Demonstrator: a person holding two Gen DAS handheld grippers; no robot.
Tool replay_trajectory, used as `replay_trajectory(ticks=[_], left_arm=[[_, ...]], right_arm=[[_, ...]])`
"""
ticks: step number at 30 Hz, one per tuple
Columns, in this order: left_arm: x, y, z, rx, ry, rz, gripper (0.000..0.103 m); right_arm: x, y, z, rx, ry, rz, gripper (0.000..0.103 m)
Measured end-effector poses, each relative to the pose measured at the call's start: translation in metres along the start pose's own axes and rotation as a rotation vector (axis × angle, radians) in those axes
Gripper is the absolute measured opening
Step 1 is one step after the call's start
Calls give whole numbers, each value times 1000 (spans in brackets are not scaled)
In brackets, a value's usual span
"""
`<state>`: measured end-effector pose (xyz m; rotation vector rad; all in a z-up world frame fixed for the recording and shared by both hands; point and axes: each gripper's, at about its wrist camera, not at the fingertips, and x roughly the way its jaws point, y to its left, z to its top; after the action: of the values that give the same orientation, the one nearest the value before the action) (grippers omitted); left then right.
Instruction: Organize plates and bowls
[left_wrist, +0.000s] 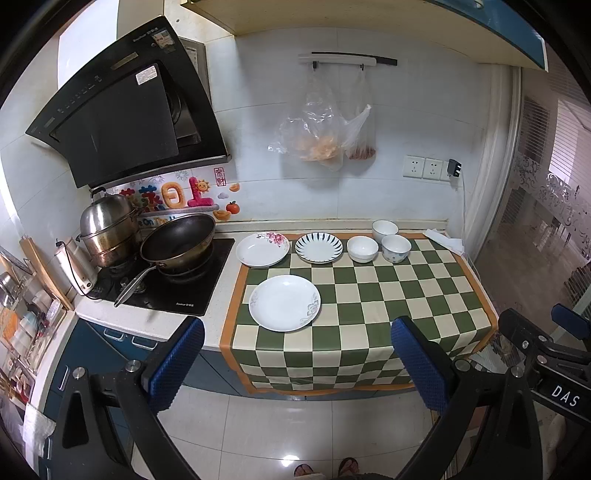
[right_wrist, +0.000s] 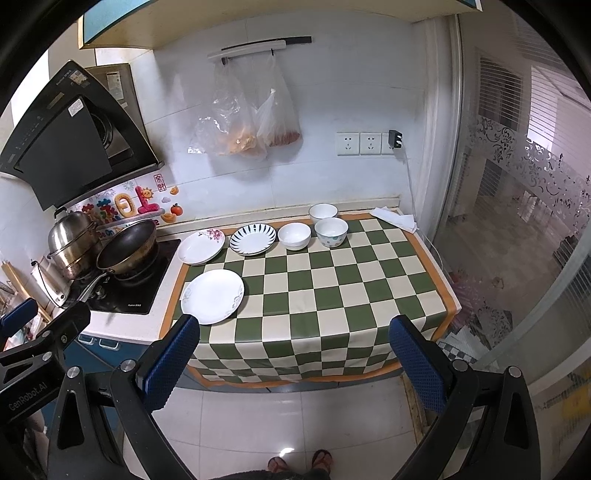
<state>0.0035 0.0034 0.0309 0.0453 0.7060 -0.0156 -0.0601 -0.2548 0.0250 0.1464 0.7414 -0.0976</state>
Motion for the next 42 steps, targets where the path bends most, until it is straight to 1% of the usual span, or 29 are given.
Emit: replay_trajectory(ticks=[9,12,18,19,24,25,29,31,35,42], left_arm=[[-1,0,-1,2,-3,1,103],[-4,3,8,5,-7,4,103],[-4,2,5,4,-7,4,103],[-5,3,9,4,-7,4,103],[-4,1,4,5,-8,4,103],[-6,3,8,5,-7,4,103],[-4,1,4,6,-10,4,103],[-5,3,10,6,-10,4,103],[-4,1,6,7,-9,5,103],[-3,3,9,13,-6,11,103]], right_arm=[[0,0,-1,-1,1,-3,103],[0,0,-1,0,0,0,103],[0,0,0,-1,-4,-2,103],[0,0,0,0,-5,-2,103],[0,0,0,1,-2,-2,103],[0,-1,-1,0,-2,-3,103],[0,-1,1,6,-2,-4,103],[1,-1,1,7,-2,-4,103],[1,-1,2,7,-2,-2,103],[11,3,7,29,8,8,103]])
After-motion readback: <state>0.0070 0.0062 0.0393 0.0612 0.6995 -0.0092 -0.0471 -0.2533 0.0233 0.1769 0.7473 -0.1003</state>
